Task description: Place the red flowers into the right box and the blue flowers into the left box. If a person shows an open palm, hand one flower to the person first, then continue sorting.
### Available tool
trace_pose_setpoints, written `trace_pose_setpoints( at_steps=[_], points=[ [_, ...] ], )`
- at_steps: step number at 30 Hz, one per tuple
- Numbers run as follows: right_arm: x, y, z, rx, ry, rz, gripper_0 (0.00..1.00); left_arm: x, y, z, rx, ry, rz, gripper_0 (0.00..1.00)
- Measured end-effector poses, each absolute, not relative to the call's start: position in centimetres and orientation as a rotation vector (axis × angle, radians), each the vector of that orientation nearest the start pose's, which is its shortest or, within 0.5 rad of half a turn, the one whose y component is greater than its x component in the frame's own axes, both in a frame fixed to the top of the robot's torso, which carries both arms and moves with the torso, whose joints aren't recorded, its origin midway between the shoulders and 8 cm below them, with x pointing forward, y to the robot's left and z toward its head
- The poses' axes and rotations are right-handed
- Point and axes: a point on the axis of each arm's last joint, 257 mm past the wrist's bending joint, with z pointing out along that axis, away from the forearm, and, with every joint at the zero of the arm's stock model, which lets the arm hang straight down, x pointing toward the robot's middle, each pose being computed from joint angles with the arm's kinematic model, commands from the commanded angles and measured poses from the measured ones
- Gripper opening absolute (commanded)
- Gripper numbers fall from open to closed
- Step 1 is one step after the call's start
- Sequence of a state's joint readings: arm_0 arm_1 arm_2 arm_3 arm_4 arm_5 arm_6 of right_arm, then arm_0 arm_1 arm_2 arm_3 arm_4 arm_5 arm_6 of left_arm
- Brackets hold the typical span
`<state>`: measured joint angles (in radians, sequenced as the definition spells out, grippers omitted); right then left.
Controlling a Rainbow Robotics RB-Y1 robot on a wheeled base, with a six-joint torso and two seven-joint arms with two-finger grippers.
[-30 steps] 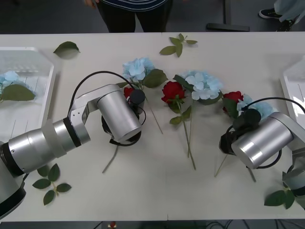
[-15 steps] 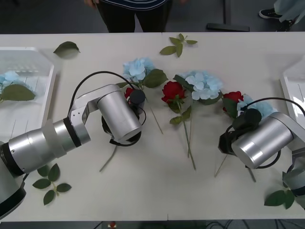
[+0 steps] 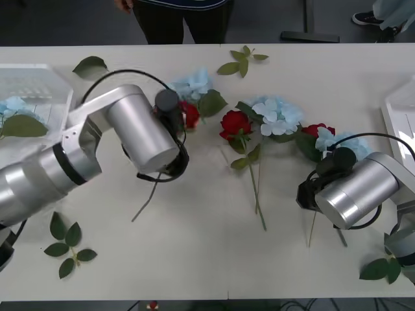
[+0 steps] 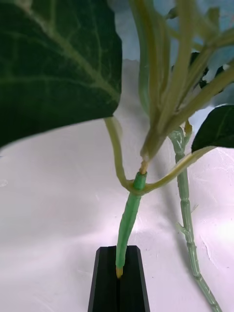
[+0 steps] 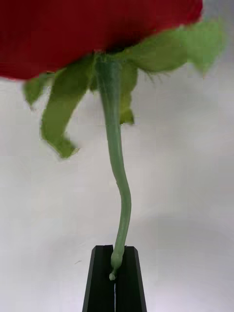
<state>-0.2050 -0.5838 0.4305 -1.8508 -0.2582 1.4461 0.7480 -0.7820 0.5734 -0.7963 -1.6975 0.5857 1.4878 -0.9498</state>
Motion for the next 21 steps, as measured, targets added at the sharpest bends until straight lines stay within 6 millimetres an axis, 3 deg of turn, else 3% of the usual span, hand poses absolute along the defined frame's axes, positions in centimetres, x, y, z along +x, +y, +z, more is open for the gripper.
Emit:
trace_pose_setpoints(
  at_steps=[4, 11, 15, 21],
  points=[
    [41.8, -26.6, -35.6, 0.326, 2.655, -0.122, 0.00, 48.1, 11.5, -22.6, 0.651, 2.510, -0.012, 0.00],
    [41.4, -29.1, -33.8, 0.430, 2.661, -0.167, 0.00, 47.1, 12.5, -17.3, 0.635, 2.406, -0.222, 0.00],
    [40.3, -29.2, -30.6, 0.505, 2.690, -0.107, 0.00, 47.0, 10.8, -14.9, 0.668, 2.299, -0.395, 0.00],
    [38.6, -30.2, -23.4, 0.465, 2.687, -0.071, 0.00, 47.3, 6.0, -11.8, 0.590, 2.159, -0.638, 0.00]
  ],
)
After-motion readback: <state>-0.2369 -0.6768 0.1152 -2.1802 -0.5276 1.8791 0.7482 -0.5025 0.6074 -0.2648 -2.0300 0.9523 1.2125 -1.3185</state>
